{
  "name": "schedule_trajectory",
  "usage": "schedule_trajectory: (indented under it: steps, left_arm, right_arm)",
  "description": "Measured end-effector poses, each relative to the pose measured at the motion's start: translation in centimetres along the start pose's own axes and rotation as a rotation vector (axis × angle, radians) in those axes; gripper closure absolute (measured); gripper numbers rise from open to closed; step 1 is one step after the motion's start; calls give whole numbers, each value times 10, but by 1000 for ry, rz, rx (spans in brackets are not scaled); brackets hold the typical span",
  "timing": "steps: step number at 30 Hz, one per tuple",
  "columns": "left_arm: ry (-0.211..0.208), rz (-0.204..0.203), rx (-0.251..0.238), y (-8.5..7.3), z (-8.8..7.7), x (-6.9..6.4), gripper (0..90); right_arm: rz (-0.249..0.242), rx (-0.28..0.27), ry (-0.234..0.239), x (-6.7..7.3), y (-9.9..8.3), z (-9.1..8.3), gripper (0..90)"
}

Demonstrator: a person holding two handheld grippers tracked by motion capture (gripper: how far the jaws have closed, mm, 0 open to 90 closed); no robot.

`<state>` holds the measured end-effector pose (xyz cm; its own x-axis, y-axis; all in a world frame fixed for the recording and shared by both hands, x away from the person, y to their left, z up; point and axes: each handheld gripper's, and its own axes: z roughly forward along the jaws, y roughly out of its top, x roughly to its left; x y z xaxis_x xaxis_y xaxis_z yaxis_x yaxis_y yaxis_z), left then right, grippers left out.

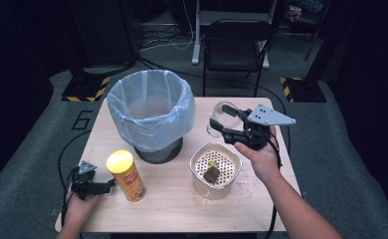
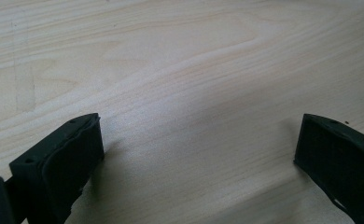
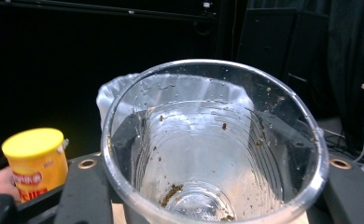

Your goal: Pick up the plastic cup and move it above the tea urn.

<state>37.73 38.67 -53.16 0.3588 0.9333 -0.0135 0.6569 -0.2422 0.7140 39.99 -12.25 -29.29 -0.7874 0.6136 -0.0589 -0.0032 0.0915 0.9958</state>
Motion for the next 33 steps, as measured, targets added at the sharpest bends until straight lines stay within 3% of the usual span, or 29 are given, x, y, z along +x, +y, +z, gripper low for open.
schedule_trajectory:
  steps: [2,7,9,13,17,23,24,25,33]
  left_arm:
    - [1,2,1,0,0,0,9]
    - [0,2,1,0,0,0,9]
    - [0,2,1,0,0,0,9]
    - [0,2,1,0,0,0,9]
    - [0,2,1,0,0,0,9]
    - [0,2,1,0,0,0,9]
    - [1,1,0,0,0,0,9]
    - [1,1,0,0,0,0,9]
    - [-4,-4,5,0,0,0,9]
  right_arm:
    - [-25,7,4,3,16,11,383]
    - [-50,14,12,8,35,28,374]
    - [-67,31,13,12,48,43,369]
    - [-67,35,11,14,60,57,367]
    - [-73,45,16,14,76,83,367]
    - [-41,67,13,10,78,112,359]
    - [-30,77,10,10,77,123,357]
    - [-30,77,10,10,77,123,357]
    - [-32,153,13,18,70,172,333]
